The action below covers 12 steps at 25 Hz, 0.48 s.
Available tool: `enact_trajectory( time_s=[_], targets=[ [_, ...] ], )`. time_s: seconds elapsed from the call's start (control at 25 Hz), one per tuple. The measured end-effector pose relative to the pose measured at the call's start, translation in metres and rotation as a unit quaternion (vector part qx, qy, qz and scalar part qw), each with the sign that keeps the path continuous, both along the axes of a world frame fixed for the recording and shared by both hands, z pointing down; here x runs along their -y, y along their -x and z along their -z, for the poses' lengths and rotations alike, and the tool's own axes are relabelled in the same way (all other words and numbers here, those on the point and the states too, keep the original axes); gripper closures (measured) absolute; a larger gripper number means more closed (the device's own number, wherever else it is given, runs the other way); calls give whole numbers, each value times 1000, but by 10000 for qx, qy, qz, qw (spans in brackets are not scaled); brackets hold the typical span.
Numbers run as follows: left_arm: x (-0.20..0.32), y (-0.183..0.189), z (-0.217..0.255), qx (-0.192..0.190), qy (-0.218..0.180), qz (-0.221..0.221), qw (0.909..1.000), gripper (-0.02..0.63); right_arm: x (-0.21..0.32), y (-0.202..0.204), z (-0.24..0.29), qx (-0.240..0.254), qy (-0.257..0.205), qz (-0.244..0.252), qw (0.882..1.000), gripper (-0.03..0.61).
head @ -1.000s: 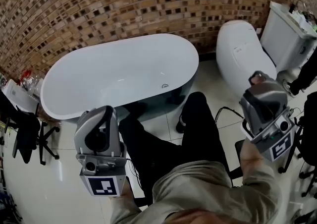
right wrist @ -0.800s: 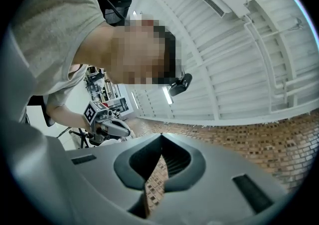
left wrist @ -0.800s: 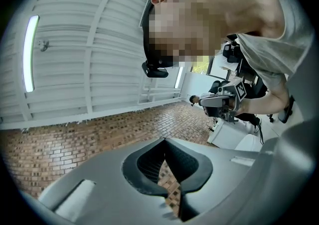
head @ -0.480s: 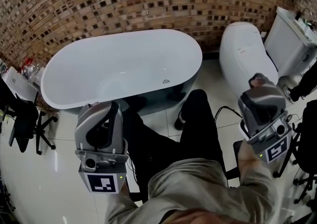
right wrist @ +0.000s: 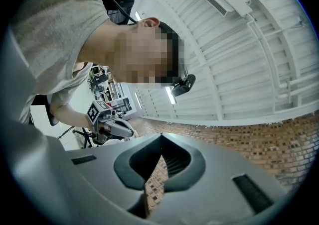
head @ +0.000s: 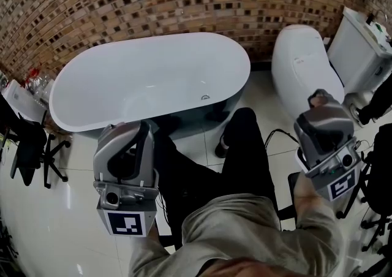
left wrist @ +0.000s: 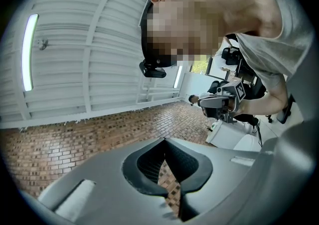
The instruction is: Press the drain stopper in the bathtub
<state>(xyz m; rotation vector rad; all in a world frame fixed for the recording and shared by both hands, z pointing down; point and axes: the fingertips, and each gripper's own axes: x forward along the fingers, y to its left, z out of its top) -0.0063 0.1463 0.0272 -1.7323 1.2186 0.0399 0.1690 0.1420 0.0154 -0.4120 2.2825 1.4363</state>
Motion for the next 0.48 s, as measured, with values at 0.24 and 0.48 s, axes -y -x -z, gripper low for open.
enact_trajectory(
  time_s=[0.24,0.48],
  targets=[
    [1,-4,0,17,35,-48,10000,604,0,4,-2,-79,-24,-13,10000,578],
    [3,-3,-3,26,60,-24,10000,604,1,7,-5,-136,-21,-5,9999,577]
  ],
)
